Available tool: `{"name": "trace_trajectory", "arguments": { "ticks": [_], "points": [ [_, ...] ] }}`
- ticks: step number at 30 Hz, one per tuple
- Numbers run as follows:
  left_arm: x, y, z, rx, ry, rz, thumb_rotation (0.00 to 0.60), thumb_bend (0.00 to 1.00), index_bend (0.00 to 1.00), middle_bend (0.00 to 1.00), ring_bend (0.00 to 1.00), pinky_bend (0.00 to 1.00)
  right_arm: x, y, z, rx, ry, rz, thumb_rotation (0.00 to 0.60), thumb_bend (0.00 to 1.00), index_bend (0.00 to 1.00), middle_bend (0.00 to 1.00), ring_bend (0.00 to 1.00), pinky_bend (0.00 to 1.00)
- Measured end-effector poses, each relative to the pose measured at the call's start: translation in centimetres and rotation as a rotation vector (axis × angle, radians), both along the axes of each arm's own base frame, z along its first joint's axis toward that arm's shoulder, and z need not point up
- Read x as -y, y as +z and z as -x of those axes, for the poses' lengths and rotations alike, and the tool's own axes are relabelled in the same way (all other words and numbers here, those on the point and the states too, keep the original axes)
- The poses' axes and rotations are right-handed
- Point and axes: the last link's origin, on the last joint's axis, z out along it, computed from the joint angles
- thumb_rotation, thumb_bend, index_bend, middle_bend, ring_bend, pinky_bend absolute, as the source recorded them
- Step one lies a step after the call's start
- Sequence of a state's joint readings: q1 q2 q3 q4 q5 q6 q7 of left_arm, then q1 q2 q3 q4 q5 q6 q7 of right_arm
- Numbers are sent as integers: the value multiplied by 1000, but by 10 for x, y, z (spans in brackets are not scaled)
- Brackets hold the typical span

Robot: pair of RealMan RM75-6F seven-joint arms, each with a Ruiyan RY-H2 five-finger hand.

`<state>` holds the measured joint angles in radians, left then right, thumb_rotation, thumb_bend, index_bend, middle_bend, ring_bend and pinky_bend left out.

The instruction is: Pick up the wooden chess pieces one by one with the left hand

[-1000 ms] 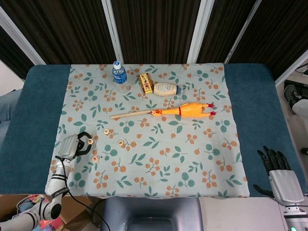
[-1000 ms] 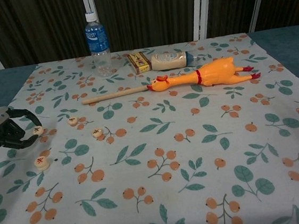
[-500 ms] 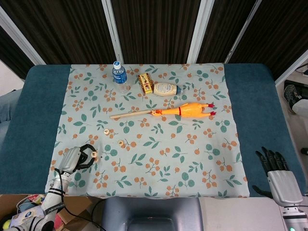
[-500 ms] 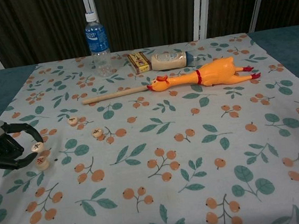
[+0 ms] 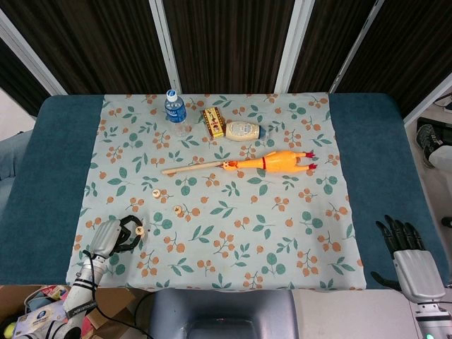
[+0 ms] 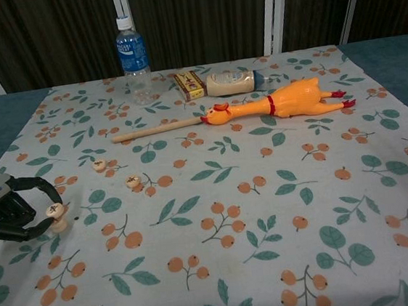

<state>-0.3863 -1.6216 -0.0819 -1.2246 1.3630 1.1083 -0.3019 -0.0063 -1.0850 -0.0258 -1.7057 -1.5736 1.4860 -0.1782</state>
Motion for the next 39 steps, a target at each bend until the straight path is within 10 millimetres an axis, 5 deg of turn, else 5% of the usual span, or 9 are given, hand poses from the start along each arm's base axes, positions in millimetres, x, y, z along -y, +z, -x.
{"name": "trace_trajectory", "arguments": {
  "ticks": [39],
  "points": [
    [2, 3, 6, -2, -14, 20, 600, 400, 424, 1000, 1000, 1000, -1, 0, 0, -3, 1, 0, 600, 133, 0, 0, 0, 0]
  ]
}}
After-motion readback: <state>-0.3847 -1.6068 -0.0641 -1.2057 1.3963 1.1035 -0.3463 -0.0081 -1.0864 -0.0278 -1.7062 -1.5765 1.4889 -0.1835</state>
